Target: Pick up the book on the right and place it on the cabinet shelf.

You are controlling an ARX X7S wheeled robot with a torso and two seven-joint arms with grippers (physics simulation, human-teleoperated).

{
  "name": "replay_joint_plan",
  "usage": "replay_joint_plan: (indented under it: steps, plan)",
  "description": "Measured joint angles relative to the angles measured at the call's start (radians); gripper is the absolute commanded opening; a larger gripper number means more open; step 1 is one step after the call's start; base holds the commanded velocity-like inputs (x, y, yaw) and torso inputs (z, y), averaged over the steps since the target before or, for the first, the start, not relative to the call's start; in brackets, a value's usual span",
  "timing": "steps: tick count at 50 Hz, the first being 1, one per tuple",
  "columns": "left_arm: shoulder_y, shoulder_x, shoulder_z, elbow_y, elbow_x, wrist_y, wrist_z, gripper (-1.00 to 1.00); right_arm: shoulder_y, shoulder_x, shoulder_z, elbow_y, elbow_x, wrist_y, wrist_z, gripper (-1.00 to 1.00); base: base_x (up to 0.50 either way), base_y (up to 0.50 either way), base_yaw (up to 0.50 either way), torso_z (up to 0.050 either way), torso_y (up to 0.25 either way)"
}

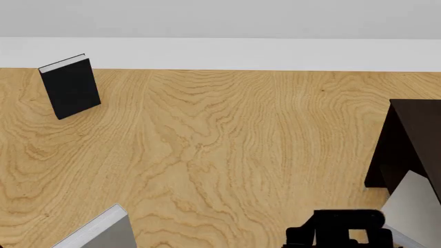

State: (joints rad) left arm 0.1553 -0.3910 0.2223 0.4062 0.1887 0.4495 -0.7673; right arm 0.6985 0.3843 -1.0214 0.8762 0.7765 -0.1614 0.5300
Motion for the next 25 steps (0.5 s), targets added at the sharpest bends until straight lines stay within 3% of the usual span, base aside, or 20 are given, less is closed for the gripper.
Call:
replay_joint_plan:
  steps: [25]
  plan:
    - [-0.001,-0.004,0.004,0.002,0.003,-0.003,-0.006,1.0,0.043,-0.064,-0.007,0.175,-0.007,-0.024,-0.022,1.0,0.0,0.0,0.0,0.0,0.0]
